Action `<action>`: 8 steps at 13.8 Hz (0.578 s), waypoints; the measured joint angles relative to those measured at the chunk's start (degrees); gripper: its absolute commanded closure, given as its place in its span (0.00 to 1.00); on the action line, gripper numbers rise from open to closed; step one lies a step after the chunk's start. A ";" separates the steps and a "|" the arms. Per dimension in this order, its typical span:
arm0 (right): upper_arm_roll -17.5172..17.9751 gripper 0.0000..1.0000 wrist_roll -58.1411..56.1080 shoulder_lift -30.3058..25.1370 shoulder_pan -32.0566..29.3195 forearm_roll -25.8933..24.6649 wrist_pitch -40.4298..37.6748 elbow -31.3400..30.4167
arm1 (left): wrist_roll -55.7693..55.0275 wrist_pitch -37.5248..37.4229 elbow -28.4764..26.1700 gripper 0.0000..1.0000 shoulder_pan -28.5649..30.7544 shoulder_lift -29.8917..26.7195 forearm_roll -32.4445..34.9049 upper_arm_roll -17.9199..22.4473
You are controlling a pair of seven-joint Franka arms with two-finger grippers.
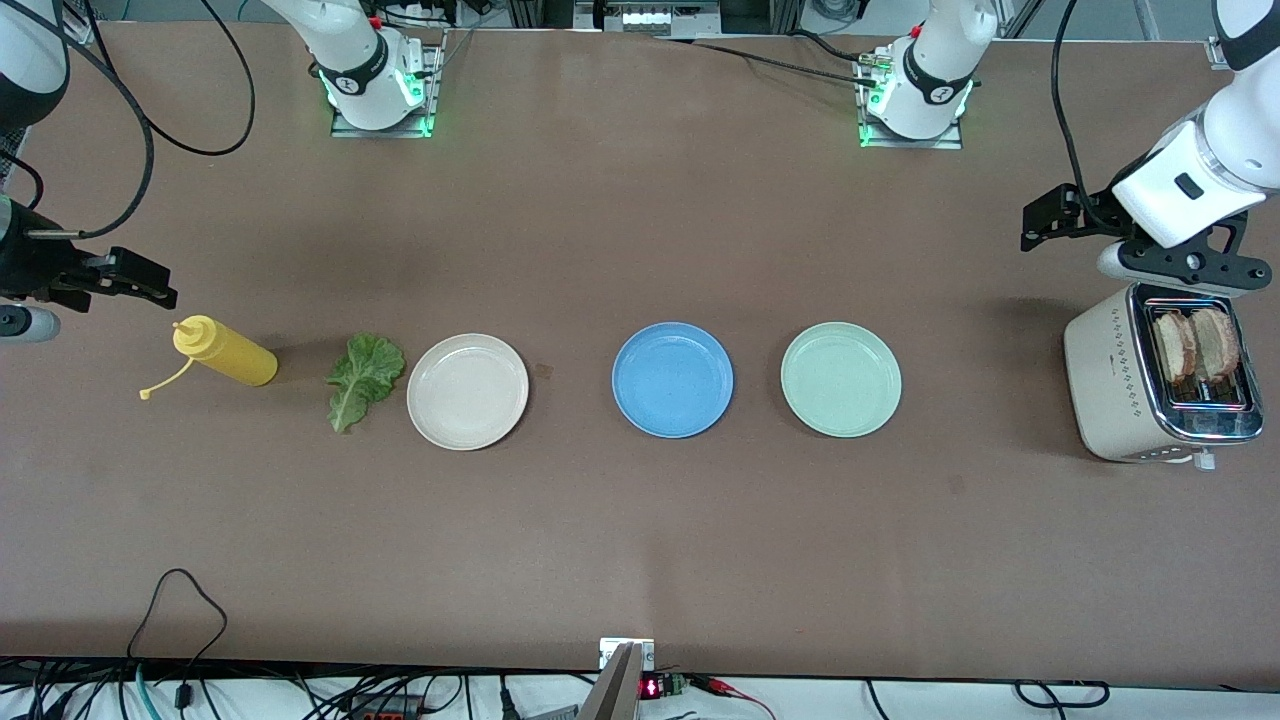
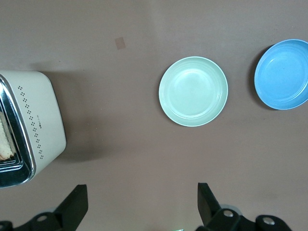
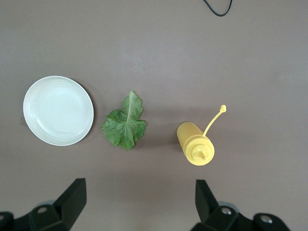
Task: Make sandwich in blue plate with both arms
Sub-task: 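Move the left gripper toward the toaster above the bread slices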
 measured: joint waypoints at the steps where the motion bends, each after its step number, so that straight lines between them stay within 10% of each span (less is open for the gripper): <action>1: 0.00 0.00 0.00 0.07 0.00 0.00 0.00 0.00 | 0.00 0.00 0.00 0.00 0.00 0.00 0.00 0.00; 8: 0.02 0.00 0.00 0.59 0.00 0.01 0.01 0.00 | 0.00 0.00 0.00 0.00 0.00 0.00 0.00 0.02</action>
